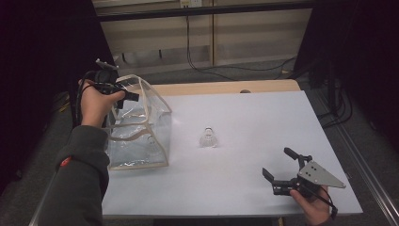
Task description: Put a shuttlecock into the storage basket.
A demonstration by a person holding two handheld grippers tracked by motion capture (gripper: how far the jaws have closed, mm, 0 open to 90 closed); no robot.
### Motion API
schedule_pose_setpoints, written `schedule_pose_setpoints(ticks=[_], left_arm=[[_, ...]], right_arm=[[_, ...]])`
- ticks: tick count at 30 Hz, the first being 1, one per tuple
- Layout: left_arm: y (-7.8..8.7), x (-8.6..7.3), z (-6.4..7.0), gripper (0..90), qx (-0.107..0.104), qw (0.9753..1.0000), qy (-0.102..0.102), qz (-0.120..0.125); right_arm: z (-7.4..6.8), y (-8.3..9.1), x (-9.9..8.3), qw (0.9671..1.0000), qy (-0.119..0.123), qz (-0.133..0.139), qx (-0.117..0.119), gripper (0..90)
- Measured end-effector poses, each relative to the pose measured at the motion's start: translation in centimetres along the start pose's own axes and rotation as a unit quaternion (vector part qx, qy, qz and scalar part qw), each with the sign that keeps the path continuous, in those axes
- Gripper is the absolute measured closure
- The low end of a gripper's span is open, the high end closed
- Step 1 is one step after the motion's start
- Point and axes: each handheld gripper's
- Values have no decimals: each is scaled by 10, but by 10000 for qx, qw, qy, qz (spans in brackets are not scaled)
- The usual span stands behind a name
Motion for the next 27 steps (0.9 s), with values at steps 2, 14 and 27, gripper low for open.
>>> schedule_pose_setpoints(ticks=[2,14,27], left_arm=[[4,0,1,568,-41,10000,-19,-3],[19,-2,14,440,-283,9995,-26,144],[27,1,41,349,-606,9976,-344,43]], right_arm=[[0,0,0,10000,7,-2,-2,14],[-1,0,1,10000,12,26,12,15],[-2,1,2,10000,24,29,12,15]])
Point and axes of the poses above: each handheld gripper's, and its own axes: y roughly backward along the jaws, x roughly out of its top, z roughly to its right, and after that the axes turned 1 degree about -x, right-handed
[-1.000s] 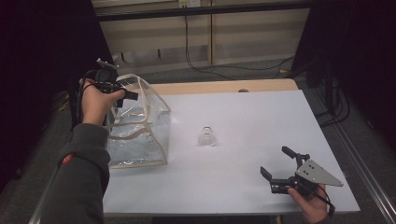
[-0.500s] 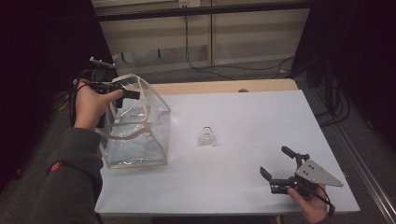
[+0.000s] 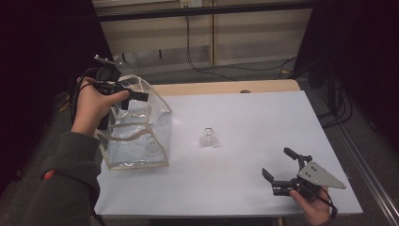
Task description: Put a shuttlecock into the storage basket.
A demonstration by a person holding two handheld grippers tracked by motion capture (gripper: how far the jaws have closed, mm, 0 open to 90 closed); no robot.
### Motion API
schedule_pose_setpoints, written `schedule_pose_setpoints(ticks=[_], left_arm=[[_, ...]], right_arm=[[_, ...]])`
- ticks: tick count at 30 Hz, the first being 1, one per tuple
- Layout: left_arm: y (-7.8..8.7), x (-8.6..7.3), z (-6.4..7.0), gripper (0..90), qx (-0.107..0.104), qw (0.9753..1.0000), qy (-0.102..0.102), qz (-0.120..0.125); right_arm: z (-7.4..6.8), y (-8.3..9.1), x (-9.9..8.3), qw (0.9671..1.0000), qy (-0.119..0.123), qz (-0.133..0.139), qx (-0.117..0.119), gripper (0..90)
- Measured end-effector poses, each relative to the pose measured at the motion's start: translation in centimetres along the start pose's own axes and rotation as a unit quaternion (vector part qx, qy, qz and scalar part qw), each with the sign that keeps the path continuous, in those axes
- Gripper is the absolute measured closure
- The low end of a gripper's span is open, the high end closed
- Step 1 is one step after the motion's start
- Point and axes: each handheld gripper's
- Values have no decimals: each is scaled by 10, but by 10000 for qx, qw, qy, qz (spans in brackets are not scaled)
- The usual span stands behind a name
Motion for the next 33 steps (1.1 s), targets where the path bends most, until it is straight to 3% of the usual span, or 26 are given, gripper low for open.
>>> schedule_pose_setpoints(ticks=[19,33], left_arm=[[-13,6,32,195,-332,9993,-187,-59],[-17,7,46,162,-412,9989,-221,13]], right_arm=[[0,5,-1,10000,35,-33,-65,15],[-1,3,-1,10000,37,-54,-18,15]])
Point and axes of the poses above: each handheld gripper's, and its own axes: y roughly backward along the jaws, x roughly out of its top, z roughly to its right, and after that the axes turned 1 degree about -x, right-handed
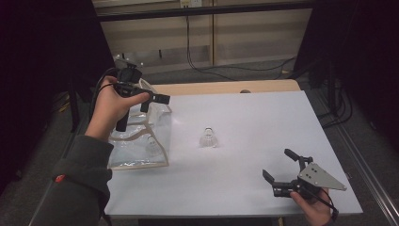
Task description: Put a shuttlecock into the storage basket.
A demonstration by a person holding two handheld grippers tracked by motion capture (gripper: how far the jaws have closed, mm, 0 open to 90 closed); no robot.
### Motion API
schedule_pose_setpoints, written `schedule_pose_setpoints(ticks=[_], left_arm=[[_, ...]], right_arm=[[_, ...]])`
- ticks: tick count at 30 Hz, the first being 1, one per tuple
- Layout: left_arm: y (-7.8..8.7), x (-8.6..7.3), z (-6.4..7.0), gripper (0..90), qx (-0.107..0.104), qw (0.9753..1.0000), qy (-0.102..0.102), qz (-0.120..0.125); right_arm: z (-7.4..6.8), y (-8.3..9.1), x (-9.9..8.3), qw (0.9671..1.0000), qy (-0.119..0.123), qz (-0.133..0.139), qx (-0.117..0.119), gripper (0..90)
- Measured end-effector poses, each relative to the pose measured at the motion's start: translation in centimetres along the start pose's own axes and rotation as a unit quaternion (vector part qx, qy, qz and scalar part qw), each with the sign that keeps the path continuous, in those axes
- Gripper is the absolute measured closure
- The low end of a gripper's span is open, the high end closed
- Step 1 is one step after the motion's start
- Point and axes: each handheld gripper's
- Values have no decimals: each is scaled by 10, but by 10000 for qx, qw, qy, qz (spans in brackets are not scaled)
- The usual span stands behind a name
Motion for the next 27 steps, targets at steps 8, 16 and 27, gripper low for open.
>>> schedule_pose_setpoints(ticks=[8,16,27], left_arm=[[1,7,8,158,-77,10000,-42,-45],[-12,1,16,147,-233,9997,-33,-86],[-30,2,27,133,-258,9993,-180,-196]], right_arm=[[0,-6,2,10000,-10,18,26,15],[-2,-15,3,9999,-5,21,109,15],[4,-8,0,10000,-49,13,17,15]])
Point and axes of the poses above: each handheld gripper's, and its own axes: y roughly backward along the jaws, x roughly out of its top, z roughly to its right, and after that the axes turned 1 degree about -x, right-handed
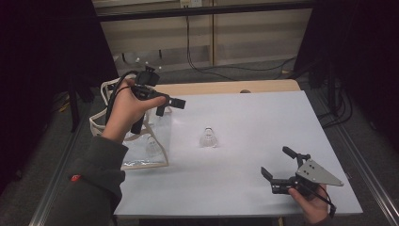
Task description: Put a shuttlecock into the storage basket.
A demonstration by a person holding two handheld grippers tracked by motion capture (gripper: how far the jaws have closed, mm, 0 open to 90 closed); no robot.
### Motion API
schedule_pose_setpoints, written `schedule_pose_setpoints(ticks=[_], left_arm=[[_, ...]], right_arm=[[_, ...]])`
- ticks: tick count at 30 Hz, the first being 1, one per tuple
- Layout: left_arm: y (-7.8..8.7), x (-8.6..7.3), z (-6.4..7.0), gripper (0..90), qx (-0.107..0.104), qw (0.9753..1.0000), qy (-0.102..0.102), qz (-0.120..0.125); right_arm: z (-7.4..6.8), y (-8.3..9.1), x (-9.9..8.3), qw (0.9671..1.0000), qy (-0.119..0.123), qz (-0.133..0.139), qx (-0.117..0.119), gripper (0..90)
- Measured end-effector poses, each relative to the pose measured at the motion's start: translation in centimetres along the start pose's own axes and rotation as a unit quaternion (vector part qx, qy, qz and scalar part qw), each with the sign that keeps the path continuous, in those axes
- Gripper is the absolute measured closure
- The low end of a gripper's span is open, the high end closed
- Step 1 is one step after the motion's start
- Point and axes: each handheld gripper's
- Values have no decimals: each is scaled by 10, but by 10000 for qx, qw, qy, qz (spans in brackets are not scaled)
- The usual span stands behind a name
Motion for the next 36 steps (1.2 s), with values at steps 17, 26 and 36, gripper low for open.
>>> schedule_pose_setpoints(ticks=[17,26,36], left_arm=[[-21,-2,12,115,61,9997,-174,-165],[-29,-7,13,113,36,9998,-135,-156],[-41,-10,16,112,22,9995,-195,-260]], right_arm=[[0,3,0,10000,18,4,-30,15],[-1,2,0,10000,28,-5,1,15],[1,7,-1,10000,14,-16,-44,15]])
Point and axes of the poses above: each handheld gripper's, and its own axes: y roughly backward along the jaws, x roughly out of its top, z roughly to its right, and after that the axes turned 1 degree about -x, right-handed
